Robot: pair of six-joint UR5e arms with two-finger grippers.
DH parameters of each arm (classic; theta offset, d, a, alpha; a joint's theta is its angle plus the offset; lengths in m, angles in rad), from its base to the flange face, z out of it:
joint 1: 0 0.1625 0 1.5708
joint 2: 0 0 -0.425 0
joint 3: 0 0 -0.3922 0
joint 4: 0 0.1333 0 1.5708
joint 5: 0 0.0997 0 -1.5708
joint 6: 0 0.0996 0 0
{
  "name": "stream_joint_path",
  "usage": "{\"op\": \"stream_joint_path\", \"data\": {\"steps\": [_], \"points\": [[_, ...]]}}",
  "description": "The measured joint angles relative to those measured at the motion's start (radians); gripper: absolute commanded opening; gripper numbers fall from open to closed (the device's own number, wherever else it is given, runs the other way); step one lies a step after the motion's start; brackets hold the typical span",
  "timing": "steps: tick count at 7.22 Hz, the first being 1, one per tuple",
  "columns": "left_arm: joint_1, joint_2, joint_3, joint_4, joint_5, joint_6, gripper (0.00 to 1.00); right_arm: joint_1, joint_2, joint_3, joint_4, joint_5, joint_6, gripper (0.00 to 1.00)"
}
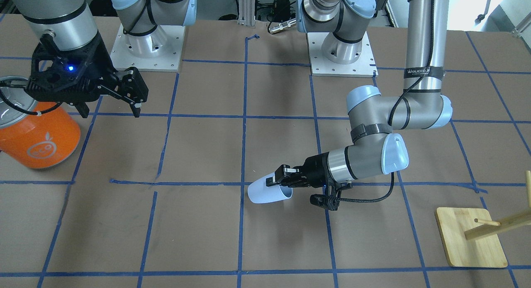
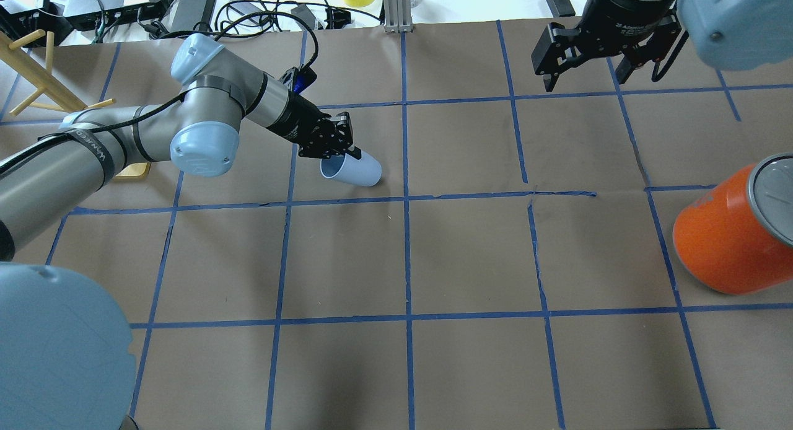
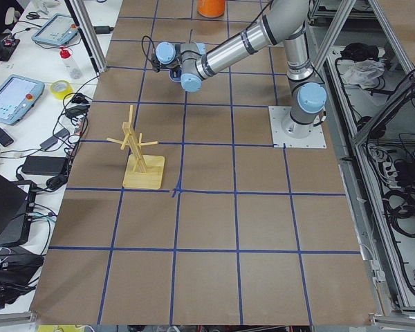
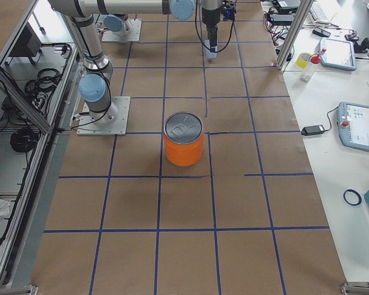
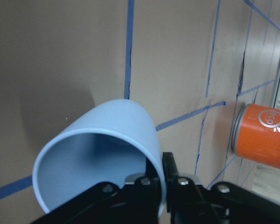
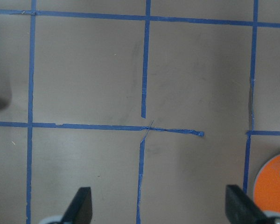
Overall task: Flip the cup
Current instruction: 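Carry the cup with the left gripper and stand it upright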
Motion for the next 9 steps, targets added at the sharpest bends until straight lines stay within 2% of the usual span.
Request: {"op": "stream_joint_path", "data": {"steps": [2, 5, 7, 9], "points": [[-0.014, 0.048, 0.022, -0.051, 0.280, -0.016, 0.00, 0.001, 0.000, 0.000, 0.001, -0.002, -0.002, 1.00], [0.002, 0.058, 0.106, -0.106, 0.529, 0.024, 0.00, 0.000, 0.001, 0.001, 0.001, -0.005, -0.007, 1.00], [0.045, 0.026, 0.141, -0.116, 0.604, 0.103, 0.00, 0.000, 0.001, 0.001, 0.001, -0.005, -0.007, 1.00], [0.072, -0.023, 0.196, -0.118, 0.613, 0.144, 0.00, 0.000, 0.000, 0.001, 0.001, -0.003, -0.008, 1.00]]}}
